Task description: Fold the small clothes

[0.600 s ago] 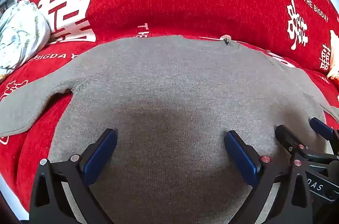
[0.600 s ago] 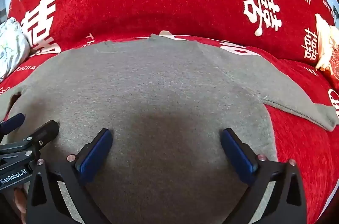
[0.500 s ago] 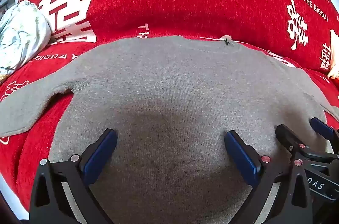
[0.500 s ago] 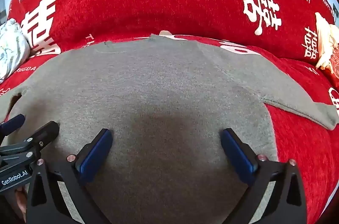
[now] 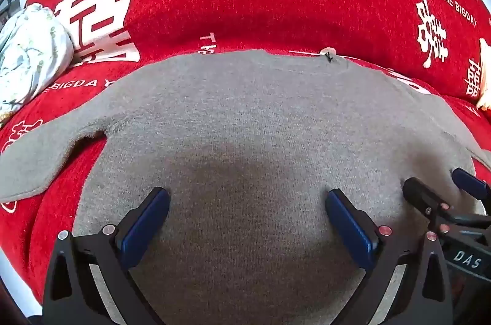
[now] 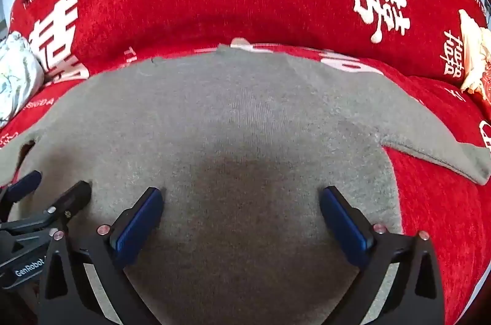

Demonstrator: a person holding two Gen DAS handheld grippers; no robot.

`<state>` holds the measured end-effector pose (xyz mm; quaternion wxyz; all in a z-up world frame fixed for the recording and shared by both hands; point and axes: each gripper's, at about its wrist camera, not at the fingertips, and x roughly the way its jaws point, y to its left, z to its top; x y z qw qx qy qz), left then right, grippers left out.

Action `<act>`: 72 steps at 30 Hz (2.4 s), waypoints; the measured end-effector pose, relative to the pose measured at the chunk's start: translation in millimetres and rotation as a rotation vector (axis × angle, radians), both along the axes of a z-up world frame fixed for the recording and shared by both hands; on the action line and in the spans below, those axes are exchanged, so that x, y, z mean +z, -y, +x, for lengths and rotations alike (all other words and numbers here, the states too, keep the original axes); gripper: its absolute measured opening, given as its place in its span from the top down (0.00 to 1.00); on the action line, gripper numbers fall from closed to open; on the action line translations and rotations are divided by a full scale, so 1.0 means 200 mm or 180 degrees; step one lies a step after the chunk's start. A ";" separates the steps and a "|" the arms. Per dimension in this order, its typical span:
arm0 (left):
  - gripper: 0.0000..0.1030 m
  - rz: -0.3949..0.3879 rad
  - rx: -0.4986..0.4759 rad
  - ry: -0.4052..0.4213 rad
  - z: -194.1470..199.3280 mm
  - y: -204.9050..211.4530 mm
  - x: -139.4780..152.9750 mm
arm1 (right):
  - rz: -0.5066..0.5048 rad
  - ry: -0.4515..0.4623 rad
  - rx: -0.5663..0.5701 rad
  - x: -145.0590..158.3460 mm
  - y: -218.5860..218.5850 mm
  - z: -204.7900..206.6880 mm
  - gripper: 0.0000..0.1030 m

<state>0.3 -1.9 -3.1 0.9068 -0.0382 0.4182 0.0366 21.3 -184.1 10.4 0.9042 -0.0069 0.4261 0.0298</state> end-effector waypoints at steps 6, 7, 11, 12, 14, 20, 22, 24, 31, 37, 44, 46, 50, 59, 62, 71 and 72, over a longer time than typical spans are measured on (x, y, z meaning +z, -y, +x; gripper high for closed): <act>0.01 -0.0005 -0.0029 0.0032 -0.02 0.00 0.00 | -0.0053 0.0088 -0.0009 0.00 -0.01 -0.04 0.01; 0.01 -0.0003 -0.0027 0.0034 -0.02 0.00 0.00 | -0.0061 0.0108 -0.0019 0.00 -0.02 -0.05 0.01; 0.01 0.0004 -0.0023 0.0038 -0.02 0.01 0.00 | -0.0060 0.0116 -0.0018 0.00 -0.02 -0.05 0.01; 0.01 0.0004 -0.0023 0.0038 -0.02 0.01 0.00 | -0.0059 0.0114 -0.0018 0.00 -0.02 -0.05 0.01; 0.01 0.0007 -0.0024 0.0036 -0.02 0.01 0.01 | -0.0058 0.0114 -0.0017 0.00 -0.02 -0.05 0.01; 0.01 0.0024 -0.0007 0.0042 -0.02 0.02 0.01 | -0.0059 0.0128 -0.0063 0.00 -0.02 -0.07 0.01; 0.01 0.0030 0.0002 0.0040 -0.02 0.02 0.01 | -0.0082 0.0156 -0.0051 0.00 -0.02 -0.08 0.01; 0.01 0.0029 0.0009 0.0033 -0.02 0.02 0.01 | -0.0033 0.0134 -0.0052 0.00 -0.01 -0.07 0.00; 0.01 -0.0016 0.0029 -0.0087 0.01 0.00 0.02 | -0.0015 0.0059 -0.0051 0.00 -0.01 -0.06 0.01; 0.00 0.0040 0.0007 -0.0172 0.02 0.01 0.02 | -0.0040 0.0004 -0.0051 0.00 -0.01 -0.05 0.01; 0.00 0.0050 0.0012 -0.0189 0.02 0.01 0.02 | -0.0059 0.0006 -0.0027 0.00 -0.01 -0.04 0.00; 0.00 0.0050 0.0012 -0.0203 0.02 0.01 0.02 | -0.0063 -0.0004 -0.0028 0.00 -0.01 -0.04 0.00; 0.00 0.0043 0.0026 -0.0245 0.03 0.01 0.02 | -0.0072 -0.0030 -0.0025 0.00 -0.01 -0.04 0.00; 0.00 -0.0030 0.0046 -0.0773 0.12 -0.01 0.04 | -0.0071 -0.0311 -0.0012 0.00 -0.01 0.02 0.00; 0.00 -0.0044 0.0055 -0.0833 0.13 0.00 0.04 | -0.0080 -0.0425 -0.0010 0.00 -0.01 0.03 0.00; 0.00 -0.0046 0.0108 -0.0742 0.11 0.00 0.04 | -0.0103 -0.0520 -0.0010 0.00 -0.02 0.04 0.00; 0.00 -0.0038 0.0106 -0.0747 0.12 0.00 0.04 | -0.0108 -0.0516 -0.0006 0.00 -0.02 0.04 0.00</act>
